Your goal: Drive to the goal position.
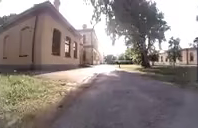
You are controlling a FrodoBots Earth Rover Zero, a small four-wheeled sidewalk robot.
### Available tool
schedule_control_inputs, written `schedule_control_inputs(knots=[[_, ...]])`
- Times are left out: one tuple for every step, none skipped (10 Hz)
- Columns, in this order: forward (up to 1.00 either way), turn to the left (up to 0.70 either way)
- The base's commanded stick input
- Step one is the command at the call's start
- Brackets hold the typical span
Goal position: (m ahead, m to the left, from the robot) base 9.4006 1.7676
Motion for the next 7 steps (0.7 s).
schedule_control_inputs(knots=[[0.44,-0.27],[0.44,-0.27],[0.44,-0.27],[0.44,-0.27],[0.44,-0.27],[0.44,-0.11],[0.44,0.01]])
